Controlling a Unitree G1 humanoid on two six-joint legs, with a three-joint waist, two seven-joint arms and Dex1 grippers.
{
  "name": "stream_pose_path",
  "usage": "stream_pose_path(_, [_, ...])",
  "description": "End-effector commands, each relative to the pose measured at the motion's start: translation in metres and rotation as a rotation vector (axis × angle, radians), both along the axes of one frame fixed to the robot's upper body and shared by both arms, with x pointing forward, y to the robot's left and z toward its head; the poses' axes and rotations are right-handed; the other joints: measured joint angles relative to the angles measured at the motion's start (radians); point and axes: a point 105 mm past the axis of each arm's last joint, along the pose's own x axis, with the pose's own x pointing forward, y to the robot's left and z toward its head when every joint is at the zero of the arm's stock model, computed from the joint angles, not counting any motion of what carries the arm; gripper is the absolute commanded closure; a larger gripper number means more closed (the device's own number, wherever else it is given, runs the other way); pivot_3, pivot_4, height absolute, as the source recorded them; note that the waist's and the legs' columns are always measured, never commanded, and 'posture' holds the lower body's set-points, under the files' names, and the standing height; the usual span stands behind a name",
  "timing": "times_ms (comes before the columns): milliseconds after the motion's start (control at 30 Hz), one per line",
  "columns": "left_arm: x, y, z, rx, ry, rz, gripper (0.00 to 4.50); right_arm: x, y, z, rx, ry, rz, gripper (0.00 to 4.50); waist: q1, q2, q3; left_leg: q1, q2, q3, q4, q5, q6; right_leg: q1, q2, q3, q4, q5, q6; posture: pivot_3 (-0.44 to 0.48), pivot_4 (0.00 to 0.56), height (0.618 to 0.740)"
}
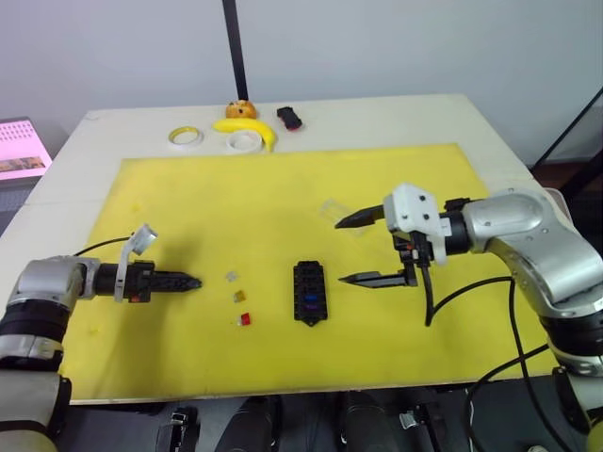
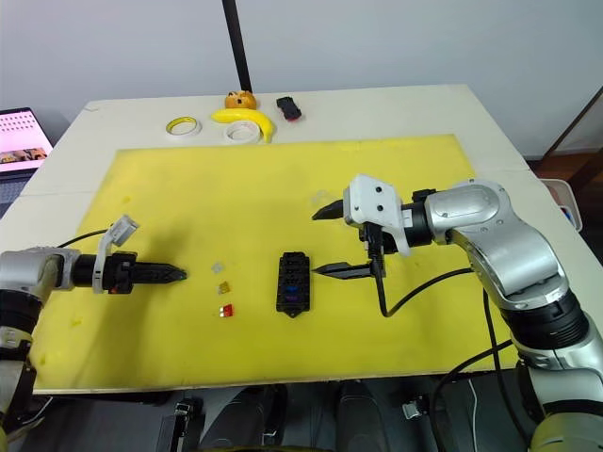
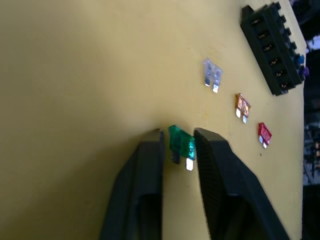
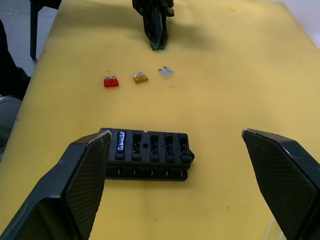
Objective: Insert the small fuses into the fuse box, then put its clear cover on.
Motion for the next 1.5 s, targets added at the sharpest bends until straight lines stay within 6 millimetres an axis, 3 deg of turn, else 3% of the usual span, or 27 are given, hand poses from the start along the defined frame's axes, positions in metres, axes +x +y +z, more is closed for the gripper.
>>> stream_pose_path(33, [-0.003,0.008,-0.008,0.018,0.034,0.036,3.21,0.000,0.002,0.006,0.002,-0.038,0.012,0.00,-0.001,0.000,0.000,0.000,0.000,0.000,0.000,0.000,0.000,0.000,0.000,0.000,0.000,0.000,0.000,0.000,0.150,0.740])
stream_pose_path(200, [-0.004,0.012,-0.007,0.020,0.030,0.045,3.21,0.001,0.002,0.004,0.003,-0.038,0.008,0.00,-0.003,0.000,0.000,0.000,0.000,0.000,0.000,0.000,0.000,0.000,0.000,0.000,0.001,0.000,0.000,0.000,0.150,0.740])
stream_pose_path(367, [-0.004,0.014,-0.007,0.020,0.025,0.050,4.45,0.003,0.002,0.003,0.002,-0.038,0.005,0.00,-0.004,0.000,0.000,0.000,0.000,0.000,0.000,0.000,0.000,-0.001,0.000,0.000,0.001,0.000,0.000,0.000,0.150,0.740])
stream_pose_path(667, [-0.004,0.016,0.006,0.006,-0.011,0.061,4.45,0.004,0.003,-0.001,-0.009,-0.033,0.004,0.00,-0.006,0.000,0.000,0.000,0.000,0.000,0.000,0.000,0.000,-0.001,0.000,0.000,0.001,0.000,0.000,0.000,0.150,0.740])
stream_pose_path(767, [-0.010,0.002,0.019,-0.044,-0.039,0.011,4.45,0.004,0.003,-0.001,-0.009,-0.032,0.006,0.00,-0.005,0.000,0.000,0.000,0.000,0.000,0.000,0.000,0.000,-0.001,0.000,0.000,0.001,0.000,0.000,0.000,0.150,0.740])
stream_pose_path(933, [-0.027,-0.040,0.049,-0.211,-0.048,-0.061,4.45,0.002,0.005,-0.002,-0.011,-0.034,0.011,0.00,0.003,-0.001,0.000,-0.001,0.000,0.000,0.000,0.000,0.000,-0.001,-0.002,0.001,0.001,0.000,0.000,0.000,0.150,0.740])
stream_pose_path(1033, [-0.045,-0.055,0.042,-0.228,-0.010,-0.092,4.45,0.002,0.007,-0.003,-0.012,-0.034,0.017,0.00,-0.001,-0.001,0.000,-0.001,0.000,0.000,0.000,0.000,0.000,0.000,-0.002,0.001,0.000,0.000,0.000,0.000,0.150,0.740])
stream_pose_path(1133, [-0.051,-0.058,0.032,-0.222,0.015,-0.070,4.45,0.002,0.008,-0.004,-0.014,-0.033,0.021,0.00,-0.004,-0.001,0.000,0.000,0.001,0.000,-0.001,0.000,-0.001,-0.001,-0.002,0.001,0.001,0.000,0.000,0.000,0.150,0.740])
stream_pose_path(1500, [-0.062,-0.034,-0.009,-0.076,0.070,0.014,4.45,0.002,0.011,-0.008,-0.027,-0.042,0.027,0.00,0.005,-0.001,0.000,0.000,0.001,-0.001,-0.001,0.001,-0.001,-0.001,-0.002,0.001,0.000,0.000,-0.001,0.000,0.150,0.740])
